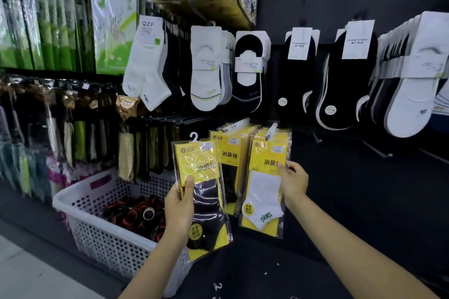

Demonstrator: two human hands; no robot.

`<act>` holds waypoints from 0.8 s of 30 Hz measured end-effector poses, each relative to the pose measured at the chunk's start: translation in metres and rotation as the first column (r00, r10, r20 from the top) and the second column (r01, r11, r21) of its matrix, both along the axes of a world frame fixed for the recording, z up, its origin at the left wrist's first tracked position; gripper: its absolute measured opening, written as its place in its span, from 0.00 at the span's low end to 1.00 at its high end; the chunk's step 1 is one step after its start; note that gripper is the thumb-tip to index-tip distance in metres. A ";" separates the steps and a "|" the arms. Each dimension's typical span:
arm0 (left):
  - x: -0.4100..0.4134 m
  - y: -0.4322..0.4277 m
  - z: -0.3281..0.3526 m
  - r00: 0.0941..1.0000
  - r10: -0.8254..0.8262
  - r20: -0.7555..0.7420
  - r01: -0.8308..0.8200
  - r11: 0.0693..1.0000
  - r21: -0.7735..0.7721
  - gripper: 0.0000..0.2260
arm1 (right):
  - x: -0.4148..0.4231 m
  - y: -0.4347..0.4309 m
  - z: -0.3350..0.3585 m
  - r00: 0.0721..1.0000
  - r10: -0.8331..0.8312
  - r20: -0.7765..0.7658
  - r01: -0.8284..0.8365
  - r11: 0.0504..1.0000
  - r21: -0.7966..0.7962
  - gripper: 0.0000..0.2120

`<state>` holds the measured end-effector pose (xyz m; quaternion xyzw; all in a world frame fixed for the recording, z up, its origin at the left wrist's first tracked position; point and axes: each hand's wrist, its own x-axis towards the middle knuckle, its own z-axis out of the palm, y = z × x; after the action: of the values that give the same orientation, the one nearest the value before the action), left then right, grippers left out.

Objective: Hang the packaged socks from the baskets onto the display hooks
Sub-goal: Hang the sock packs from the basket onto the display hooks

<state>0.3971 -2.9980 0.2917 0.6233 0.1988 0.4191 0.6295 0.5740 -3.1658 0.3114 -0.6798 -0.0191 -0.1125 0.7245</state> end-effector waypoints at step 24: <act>0.045 -0.076 -0.008 0.916 -0.395 -0.067 0.398 0.917 0.037 0.07 | -0.082 -0.036 -0.017 0.932 0.361 -0.033 -0.362 0.932 -0.007 0.07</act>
<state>0.4421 -3.0742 0.2842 0.6783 0.0761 0.2695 0.6794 0.4919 -3.2018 0.2940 -0.6711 -0.1331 0.0334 0.7286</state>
